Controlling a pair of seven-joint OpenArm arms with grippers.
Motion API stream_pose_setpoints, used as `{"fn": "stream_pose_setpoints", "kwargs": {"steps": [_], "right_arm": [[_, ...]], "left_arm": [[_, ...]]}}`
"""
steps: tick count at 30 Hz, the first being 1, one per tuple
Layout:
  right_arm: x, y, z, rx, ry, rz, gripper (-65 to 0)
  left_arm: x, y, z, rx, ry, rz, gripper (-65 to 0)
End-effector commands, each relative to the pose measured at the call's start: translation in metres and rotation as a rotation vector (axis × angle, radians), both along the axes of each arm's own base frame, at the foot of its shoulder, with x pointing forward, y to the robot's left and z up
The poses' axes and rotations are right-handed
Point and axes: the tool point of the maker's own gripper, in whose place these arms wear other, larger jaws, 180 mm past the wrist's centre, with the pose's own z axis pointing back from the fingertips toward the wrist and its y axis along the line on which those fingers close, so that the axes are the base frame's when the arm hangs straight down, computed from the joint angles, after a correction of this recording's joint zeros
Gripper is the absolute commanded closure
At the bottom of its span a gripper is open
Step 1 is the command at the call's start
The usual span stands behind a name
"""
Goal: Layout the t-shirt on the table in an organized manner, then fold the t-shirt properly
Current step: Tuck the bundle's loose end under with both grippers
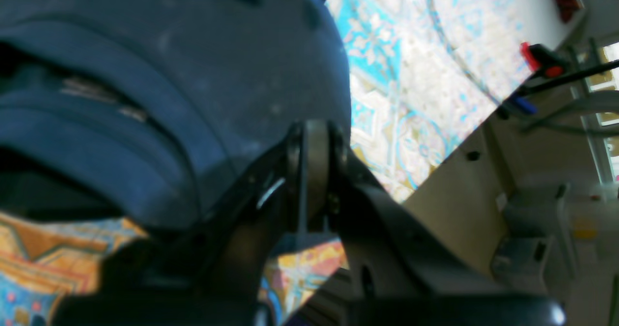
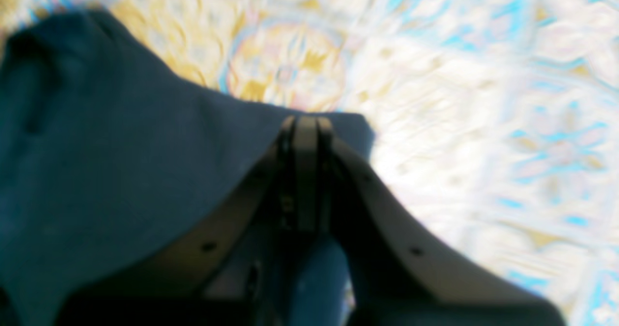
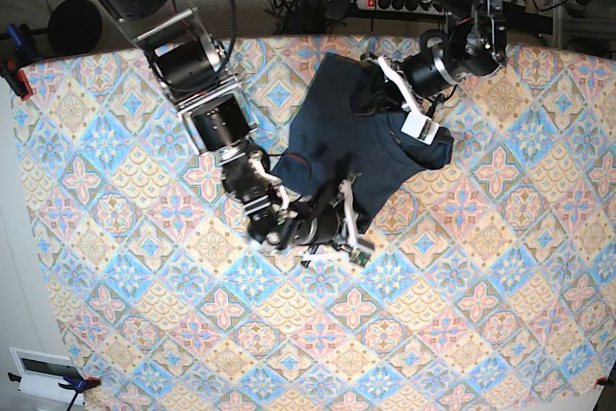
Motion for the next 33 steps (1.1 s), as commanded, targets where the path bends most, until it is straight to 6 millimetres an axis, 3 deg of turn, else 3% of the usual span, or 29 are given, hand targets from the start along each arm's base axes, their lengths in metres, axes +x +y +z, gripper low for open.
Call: {"fn": "stream_pose_setpoints", "kwargs": {"steps": [1, 5, 9, 11, 15, 22, 28, 33], "right_arm": [[0.007, 0.009, 0.01, 0.018, -0.03, 0.012, 0.0], [0.0, -0.004, -0.021, -0.079, 0.008, 0.018, 0.0], [-0.001, -0.008, -0.025, -0.101, 0.017, 0.017, 0.0], [0.0, -0.024, -0.03, -0.152, 0.024, 0.008, 0.0], [0.019, -0.065, -0.005, -0.24, -0.092, -0.023, 0.0], [-0.01, -0.113, -0.003, -0.381, -0.148, -0.04, 0.0], [-0.055, -0.115, -0.013, -0.382, -0.138, -0.018, 0.0], [-0.06, -0.113, -0.01, -0.368, -0.148, -0.02, 0.0]], "left_arm": [[0.007, -0.001, 0.005, -0.011, -0.027, 0.005, -0.4], [0.014, 0.004, -0.015, 0.036, 0.008, 0.012, -0.4], [0.019, 0.011, -0.028, 0.089, 0.024, 0.013, -0.4], [0.023, 0.016, -0.03, 0.127, 0.017, 0.009, -0.4], [0.037, 0.021, -0.028, 0.187, -0.014, 0.006, -0.4], [0.075, 0.026, -0.033, 0.183, -0.011, 0.021, -0.4], [0.119, 0.026, -0.016, 0.165, -0.064, 0.037, -0.4], [0.147, 0.03, 0.016, 0.157, -0.162, 0.059, -0.4]]}}
